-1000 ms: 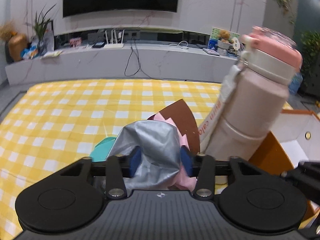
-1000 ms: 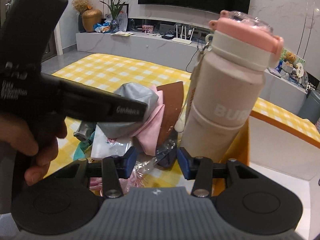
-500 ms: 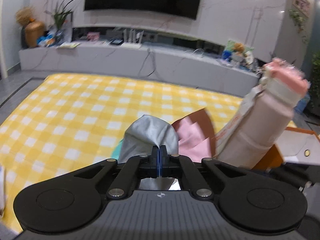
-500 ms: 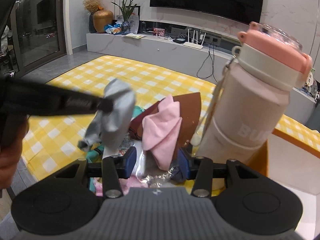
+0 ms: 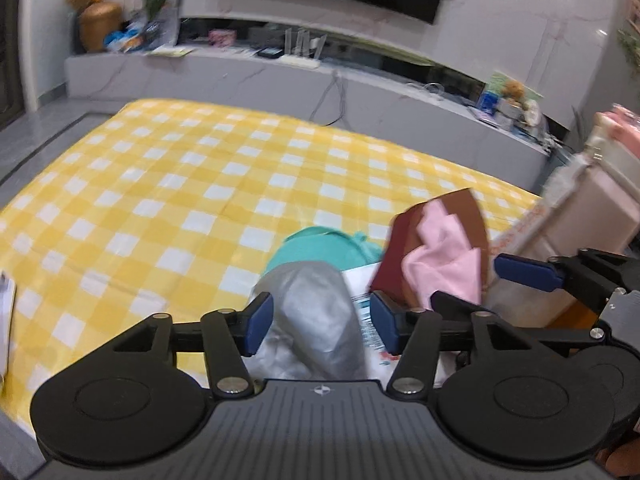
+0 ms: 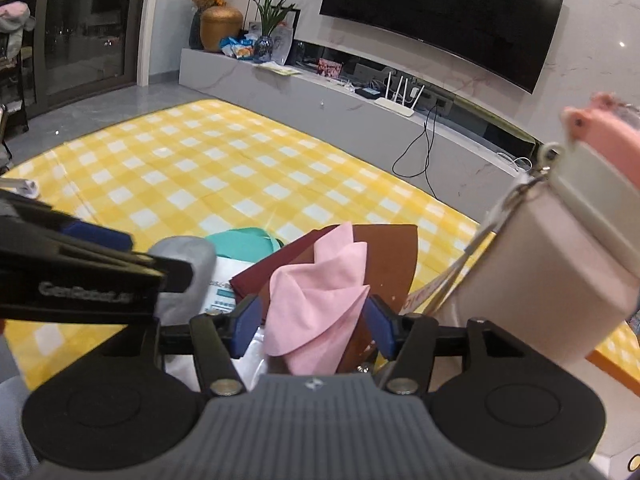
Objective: Organize soft objects
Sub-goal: 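Grasp the grey cloth with the left tool while the right tool grasps the pink cloth, then carry the grey and pink cloths over the white box with both tools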
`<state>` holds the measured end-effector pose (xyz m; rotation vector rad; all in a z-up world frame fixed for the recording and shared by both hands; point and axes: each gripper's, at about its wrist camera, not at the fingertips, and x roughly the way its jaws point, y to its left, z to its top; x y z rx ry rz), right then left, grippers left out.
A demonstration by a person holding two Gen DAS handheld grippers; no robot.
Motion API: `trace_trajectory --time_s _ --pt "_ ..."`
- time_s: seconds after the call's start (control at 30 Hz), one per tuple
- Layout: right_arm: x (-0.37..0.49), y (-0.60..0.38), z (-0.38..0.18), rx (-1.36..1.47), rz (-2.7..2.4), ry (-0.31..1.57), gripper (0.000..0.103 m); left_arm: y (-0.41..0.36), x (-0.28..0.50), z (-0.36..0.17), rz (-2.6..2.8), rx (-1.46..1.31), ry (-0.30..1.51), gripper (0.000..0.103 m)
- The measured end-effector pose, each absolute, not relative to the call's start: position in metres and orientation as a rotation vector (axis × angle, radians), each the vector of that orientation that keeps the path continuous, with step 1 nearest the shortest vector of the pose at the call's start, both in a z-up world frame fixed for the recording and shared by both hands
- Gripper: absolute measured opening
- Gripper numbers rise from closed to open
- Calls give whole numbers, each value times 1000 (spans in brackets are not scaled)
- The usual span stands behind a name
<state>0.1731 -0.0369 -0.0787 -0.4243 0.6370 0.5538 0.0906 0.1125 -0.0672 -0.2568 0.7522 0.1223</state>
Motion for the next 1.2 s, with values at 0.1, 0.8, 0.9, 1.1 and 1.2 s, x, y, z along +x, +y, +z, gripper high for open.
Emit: trace_trajectory --time_s 0.1,0.8,0.9,1.1,1.2 --pt "179 -34 -86 -429 541 641 57 121 92 -74 144 -293 779 69" --pt "164 -48 -66 -262 601 636 3 116 96 -75 134 -329 773 0" --pt "153 -52 -49 -256 619 584 3 116 89 -61 130 -325 736 0" --pt "133 -68 -19 -214 634 532 3 109 72 -32 112 -323 662 0" --pt "121 -81 -5 -176 640 518 3 103 65 -17 95 -310 629 0"
